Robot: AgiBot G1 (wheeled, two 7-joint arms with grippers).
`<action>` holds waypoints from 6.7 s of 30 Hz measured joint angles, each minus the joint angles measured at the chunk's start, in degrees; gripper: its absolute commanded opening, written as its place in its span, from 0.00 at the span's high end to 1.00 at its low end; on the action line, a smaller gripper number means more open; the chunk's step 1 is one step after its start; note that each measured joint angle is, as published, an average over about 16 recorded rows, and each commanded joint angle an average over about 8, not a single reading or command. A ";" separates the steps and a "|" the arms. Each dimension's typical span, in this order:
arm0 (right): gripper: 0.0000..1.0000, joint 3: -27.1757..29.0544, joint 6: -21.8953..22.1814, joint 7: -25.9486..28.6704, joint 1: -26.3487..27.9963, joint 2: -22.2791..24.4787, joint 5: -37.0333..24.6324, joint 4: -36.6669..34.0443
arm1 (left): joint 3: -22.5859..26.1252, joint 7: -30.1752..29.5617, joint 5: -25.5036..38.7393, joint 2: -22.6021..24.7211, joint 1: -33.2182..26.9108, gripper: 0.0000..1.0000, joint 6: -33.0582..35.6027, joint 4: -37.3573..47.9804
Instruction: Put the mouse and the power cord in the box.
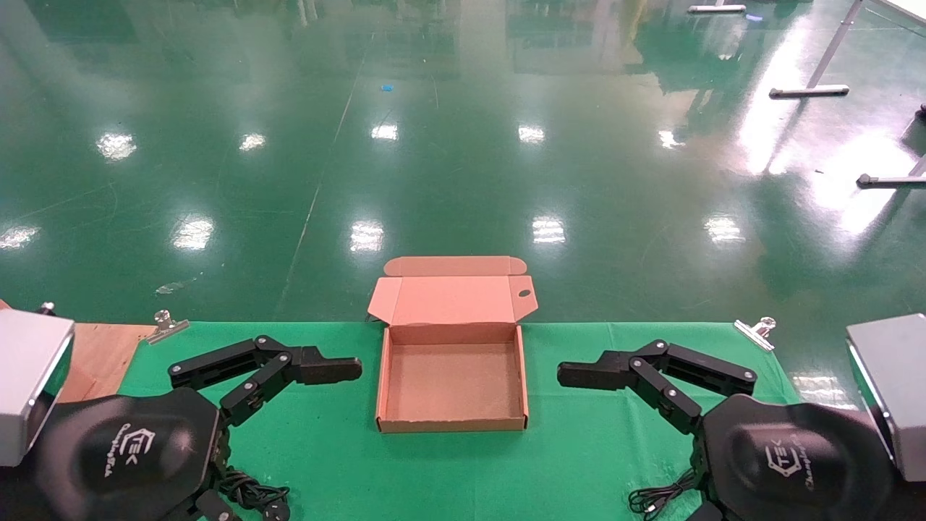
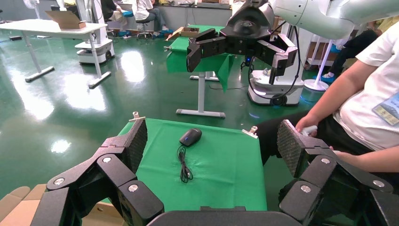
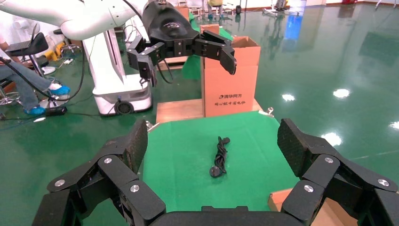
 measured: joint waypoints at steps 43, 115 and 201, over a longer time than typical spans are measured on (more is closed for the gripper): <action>0.00 -13.50 -2.71 -7.26 12.88 -4.92 -33.19 0.09 | 10.00 9.59 20.52 2.54 -7.63 0.00 4.08 9.04; 1.00 -27.55 24.48 -56.18 27.75 -32.18 -69.82 -64.18 | 28.18 57.53 60.86 25.96 -30.40 1.00 -17.03 71.32; 1.00 -24.47 13.92 -44.29 52.14 -41.11 -61.58 -56.66 | 19.44 55.65 48.31 36.14 -46.99 1.00 -15.85 71.61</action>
